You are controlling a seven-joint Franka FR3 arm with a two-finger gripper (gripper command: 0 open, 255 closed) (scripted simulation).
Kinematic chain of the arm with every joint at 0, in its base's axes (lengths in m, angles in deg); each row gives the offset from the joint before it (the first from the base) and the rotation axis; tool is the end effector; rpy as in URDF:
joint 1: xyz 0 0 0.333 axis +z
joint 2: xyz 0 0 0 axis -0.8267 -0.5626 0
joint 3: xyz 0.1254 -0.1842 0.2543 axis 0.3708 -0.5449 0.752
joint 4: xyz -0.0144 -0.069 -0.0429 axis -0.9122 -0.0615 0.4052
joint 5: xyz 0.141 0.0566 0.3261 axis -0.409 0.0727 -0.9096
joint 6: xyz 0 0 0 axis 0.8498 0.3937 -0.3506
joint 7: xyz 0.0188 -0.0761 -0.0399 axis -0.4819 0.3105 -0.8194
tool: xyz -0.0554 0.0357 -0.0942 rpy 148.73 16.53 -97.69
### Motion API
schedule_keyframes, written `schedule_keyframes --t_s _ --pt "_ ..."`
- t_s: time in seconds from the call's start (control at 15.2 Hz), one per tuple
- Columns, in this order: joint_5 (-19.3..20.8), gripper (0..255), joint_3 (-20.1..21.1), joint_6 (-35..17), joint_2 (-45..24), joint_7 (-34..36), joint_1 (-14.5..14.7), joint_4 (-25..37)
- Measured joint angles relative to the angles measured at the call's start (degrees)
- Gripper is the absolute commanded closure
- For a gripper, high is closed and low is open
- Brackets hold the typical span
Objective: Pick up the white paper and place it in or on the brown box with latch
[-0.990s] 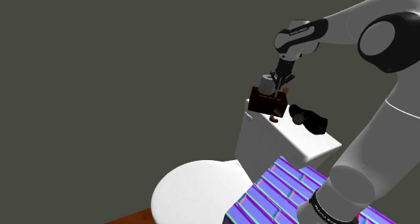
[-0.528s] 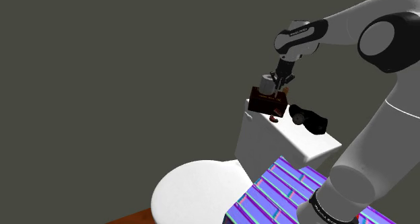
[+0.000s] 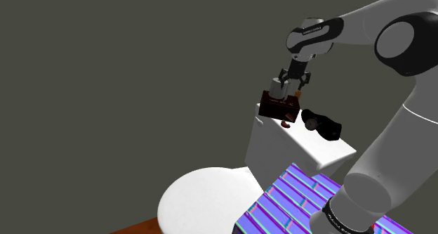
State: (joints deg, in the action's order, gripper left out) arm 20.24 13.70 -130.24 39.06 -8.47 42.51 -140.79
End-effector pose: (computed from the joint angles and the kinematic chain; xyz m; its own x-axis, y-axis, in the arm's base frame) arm 0.4281 -0.3259 0.4887 0.6250 -0.7802 0.0257 -0.7806 -0.6248 0.0182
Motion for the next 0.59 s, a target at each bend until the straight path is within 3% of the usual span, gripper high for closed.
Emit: schedule_keyframes --t_s 0.2,0.59 --pt "0.30 0 0.05 3.87 0.73 0.21 0.09 3.24" --pt "0.50 0 0.06 4.75 1.19 0.30 0.11 3.63"
